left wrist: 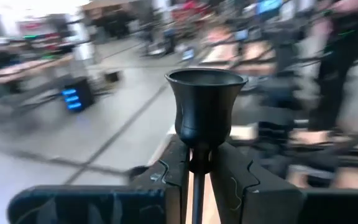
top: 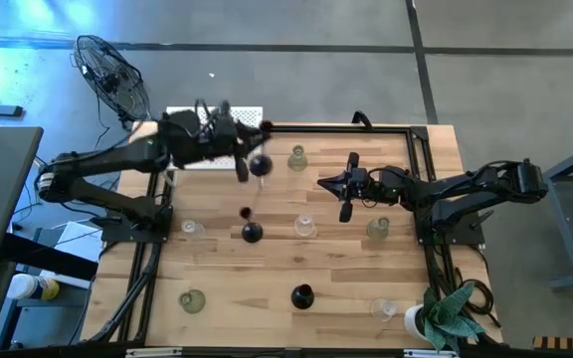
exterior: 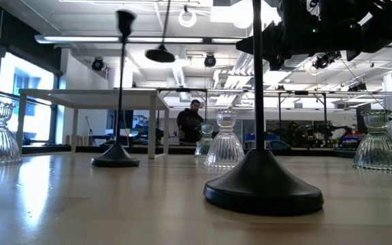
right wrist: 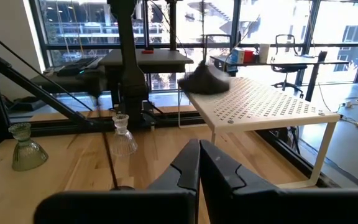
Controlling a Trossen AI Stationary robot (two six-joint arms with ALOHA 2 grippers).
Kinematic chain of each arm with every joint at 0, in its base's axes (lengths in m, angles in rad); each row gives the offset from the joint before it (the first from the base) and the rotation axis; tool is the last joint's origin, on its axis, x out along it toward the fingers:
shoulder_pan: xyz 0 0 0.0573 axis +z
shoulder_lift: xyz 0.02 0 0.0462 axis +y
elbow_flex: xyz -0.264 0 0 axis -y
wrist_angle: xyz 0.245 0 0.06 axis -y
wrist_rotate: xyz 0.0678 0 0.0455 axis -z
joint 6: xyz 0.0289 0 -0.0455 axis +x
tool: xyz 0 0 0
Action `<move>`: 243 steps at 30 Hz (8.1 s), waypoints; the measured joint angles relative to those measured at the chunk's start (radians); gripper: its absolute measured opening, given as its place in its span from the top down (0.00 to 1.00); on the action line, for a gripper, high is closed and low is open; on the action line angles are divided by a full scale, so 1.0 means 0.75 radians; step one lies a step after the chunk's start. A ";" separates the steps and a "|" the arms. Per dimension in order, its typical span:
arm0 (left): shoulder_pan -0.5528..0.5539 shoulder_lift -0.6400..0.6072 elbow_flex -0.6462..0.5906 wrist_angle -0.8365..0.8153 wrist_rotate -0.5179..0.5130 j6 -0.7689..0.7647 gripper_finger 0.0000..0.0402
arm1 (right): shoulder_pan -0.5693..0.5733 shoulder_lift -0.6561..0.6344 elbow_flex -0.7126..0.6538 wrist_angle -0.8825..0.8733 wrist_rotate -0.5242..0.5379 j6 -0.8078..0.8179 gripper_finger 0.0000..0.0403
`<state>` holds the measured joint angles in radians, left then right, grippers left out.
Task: Pick & Place candle stick holders
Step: Put the top black candle holder on the shelf, then put the bottom transparent candle holder on the shelf
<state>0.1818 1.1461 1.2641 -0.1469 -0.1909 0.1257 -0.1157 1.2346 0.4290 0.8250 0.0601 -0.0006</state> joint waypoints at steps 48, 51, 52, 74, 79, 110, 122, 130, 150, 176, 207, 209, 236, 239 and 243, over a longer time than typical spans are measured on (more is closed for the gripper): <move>1.145 -0.222 -0.455 0.302 -0.114 -0.194 0.89 | 0.000 0.001 0.000 -0.040 -0.005 -0.025 1.00; 1.145 -0.209 -0.455 0.301 -0.147 -0.171 0.89 | 0.000 0.001 0.000 -0.047 -0.005 -0.025 0.99; 1.145 -0.205 -0.456 0.302 -0.155 -0.172 0.89 | 0.000 0.001 0.000 -0.048 -0.005 -0.025 1.00; 0.970 -0.180 -0.457 0.308 -0.623 -0.123 0.89 | 0.000 0.001 0.000 -0.047 -0.009 -0.035 0.99; 0.969 -0.137 -0.457 0.324 -0.698 -0.076 0.89 | 0.000 0.001 0.000 -0.046 -0.010 -0.035 1.00; 0.970 -0.200 -0.458 0.186 -0.573 -0.104 0.61 | 0.000 0.001 0.000 -0.046 -0.011 -0.035 1.00; 0.970 -0.244 -0.456 0.192 -0.480 -0.139 0.48 | 0.000 0.001 0.000 -0.046 -0.011 -0.035 1.00; 0.970 -0.244 -0.456 0.193 -0.480 -0.138 0.47 | 0.000 0.001 0.000 -0.046 -0.011 -0.035 1.00; 0.970 -0.243 -0.279 -0.025 -0.396 -0.111 0.47 | 0.000 0.001 0.000 -0.046 -0.018 -0.035 1.00; 0.970 -0.243 -0.279 0.117 -0.402 0.046 0.47 | 0.000 0.001 0.000 -0.046 -0.015 -0.035 1.00; 0.644 -0.748 -0.356 -0.209 0.200 0.078 0.98 | 0.000 0.001 0.000 -0.041 -0.014 -0.034 1.00; 0.542 -0.759 -0.432 -0.197 0.175 0.078 0.96 | 0.000 0.001 0.001 -0.032 -0.014 -0.032 1.00; -0.287 -1.036 -1.266 0.207 -0.335 0.013 0.99 | 0.001 0.004 0.255 -0.672 0.101 0.001 1.00; -0.287 -1.143 -1.373 0.290 -0.324 0.001 0.99 | 0.001 0.004 0.317 -0.803 0.061 0.018 1.00; -0.287 -1.243 -1.467 0.311 -0.324 0.001 0.99 | 0.018 0.022 0.298 -0.826 0.059 0.069 0.95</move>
<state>-0.0334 0.2140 0.1637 0.0861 -0.4339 0.1261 -0.1023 1.2510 0.6528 0.2055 0.1044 0.0513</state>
